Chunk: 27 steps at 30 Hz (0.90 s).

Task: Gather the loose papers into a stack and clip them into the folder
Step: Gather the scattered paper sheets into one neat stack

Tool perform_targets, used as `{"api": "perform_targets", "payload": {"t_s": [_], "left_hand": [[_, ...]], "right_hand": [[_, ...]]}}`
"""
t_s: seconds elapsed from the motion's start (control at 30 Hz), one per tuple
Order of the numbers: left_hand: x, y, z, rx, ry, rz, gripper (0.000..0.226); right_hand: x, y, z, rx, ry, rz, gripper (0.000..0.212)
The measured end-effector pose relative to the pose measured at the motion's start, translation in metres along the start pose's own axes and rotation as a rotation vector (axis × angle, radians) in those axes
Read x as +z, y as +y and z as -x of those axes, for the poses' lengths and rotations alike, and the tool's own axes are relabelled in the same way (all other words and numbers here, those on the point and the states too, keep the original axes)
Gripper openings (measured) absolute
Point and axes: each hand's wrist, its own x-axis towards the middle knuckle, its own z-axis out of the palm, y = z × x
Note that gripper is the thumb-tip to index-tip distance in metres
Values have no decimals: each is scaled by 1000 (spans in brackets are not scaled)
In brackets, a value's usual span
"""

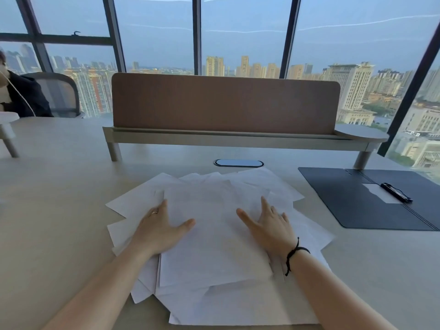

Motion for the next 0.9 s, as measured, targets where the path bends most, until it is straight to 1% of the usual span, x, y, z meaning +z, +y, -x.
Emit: {"api": "perform_targets", "payload": {"t_s": [0.07, 0.13, 0.17, 0.2, 0.27, 0.3, 0.37, 0.43, 0.5, 0.53, 0.57, 0.6, 0.67, 0.7, 0.77, 0.8, 0.83, 0.9], "left_hand": [[-7, -1, 3, -9, 81, -1, 113], [-15, -4, 6, -13, 146, -35, 103], [-18, -4, 6, -18, 159, -28, 98], [-20, -5, 6, -30, 161, -4, 93], [-23, -3, 5, -71, 156, 43, 86], [-23, -2, 3, -83, 158, 54, 84], [-22, 0, 1, -86, 161, 57, 78], [-20, 3, 3, -94, 155, 54, 84], [-20, 4, 3, -113, 157, 85, 87], [-21, 5, 3, -127, 160, 144, 87], [-22, 4, 2, -144, 159, 224, 87], [-23, 4, 1, -158, 151, 313, 87], [-24, 2, -1, -180, 114, 472, 95], [-25, 0, -1, -193, 84, 541, 96], [-26, -2, -1, -194, 26, 634, 91], [-25, -3, -2, -182, 0, 639, 85], [-25, -3, -2, -159, -30, 637, 70], [-25, 0, 0, -83, -81, 635, 31]], "right_hand": [[-13, 1, 2, 36, 8, -235, 111], [-26, 8, 2, 110, 95, -370, 103], [-33, 14, 1, 164, 149, -431, 97], [-39, 19, 0, 226, 189, -550, 88], [-47, 25, -2, 354, 221, -894, 67], [-50, 24, -2, 403, 220, -1050, 65], [-52, 20, -2, 465, 182, -1273, 66], [-49, 13, 0, 486, 139, -1419, 76], [-43, 6, 2, 513, 105, -1469, 81], [-38, 4, 3, 525, 73, -1471, 80], [-37, 3, 5, 528, 30, -1462, 72], [-36, 2, 8, 508, -23, -1443, 60], [-35, 1, 12, 412, -121, -1358, 41], [-34, 2, 12, 362, -124, -1295, 35], [-31, 4, 14, 269, -76, -1193, 20], [-29, 6, 14, 242, -91, -1171, 16], [-26, 7, 15, 213, -147, -1160, 19], [-22, 8, 16, 138, -242, -1091, 32]]}}
